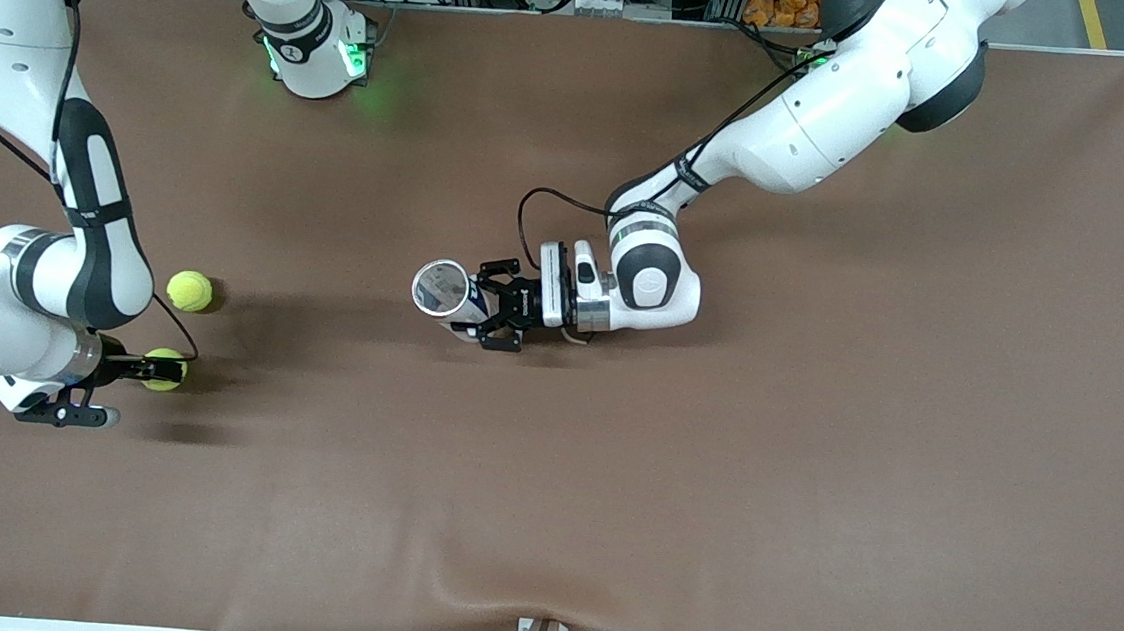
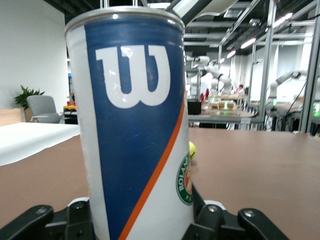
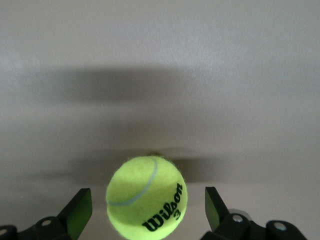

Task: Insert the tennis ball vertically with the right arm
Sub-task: 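Lift the tennis ball with the right gripper, then move the ball over the can opening and release it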

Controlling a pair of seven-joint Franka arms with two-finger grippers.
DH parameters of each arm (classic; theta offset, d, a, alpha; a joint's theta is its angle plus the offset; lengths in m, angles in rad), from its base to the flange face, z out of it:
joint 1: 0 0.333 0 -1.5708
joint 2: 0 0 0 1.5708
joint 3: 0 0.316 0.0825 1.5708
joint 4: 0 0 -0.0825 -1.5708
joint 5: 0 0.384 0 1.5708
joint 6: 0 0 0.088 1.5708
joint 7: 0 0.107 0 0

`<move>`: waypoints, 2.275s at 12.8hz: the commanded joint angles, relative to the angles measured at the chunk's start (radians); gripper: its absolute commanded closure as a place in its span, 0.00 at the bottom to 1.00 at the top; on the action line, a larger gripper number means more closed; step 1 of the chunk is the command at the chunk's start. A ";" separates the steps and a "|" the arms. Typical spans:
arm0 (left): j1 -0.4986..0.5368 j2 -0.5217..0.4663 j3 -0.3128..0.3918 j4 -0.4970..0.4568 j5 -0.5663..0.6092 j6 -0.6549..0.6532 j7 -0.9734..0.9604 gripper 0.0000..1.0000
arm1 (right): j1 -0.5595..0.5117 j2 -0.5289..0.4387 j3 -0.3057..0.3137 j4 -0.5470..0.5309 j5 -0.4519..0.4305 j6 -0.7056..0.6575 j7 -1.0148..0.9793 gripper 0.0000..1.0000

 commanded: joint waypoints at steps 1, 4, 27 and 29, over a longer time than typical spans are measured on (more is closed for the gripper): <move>0.001 0.058 0.001 0.028 -0.047 -0.063 0.094 0.39 | -0.014 0.013 0.013 -0.008 -0.003 -0.001 -0.010 0.00; -0.037 0.084 0.026 0.032 -0.083 -0.096 0.103 0.39 | -0.014 0.023 0.013 -0.010 -0.001 -0.001 -0.010 0.00; -0.118 0.084 0.110 0.039 -0.154 -0.101 0.118 0.38 | 0.322 -0.480 0.018 0.009 0.243 -0.590 0.451 0.59; -0.118 0.082 0.110 0.039 -0.154 -0.101 0.118 0.38 | 0.443 -0.478 0.018 0.005 0.243 -0.582 0.638 0.59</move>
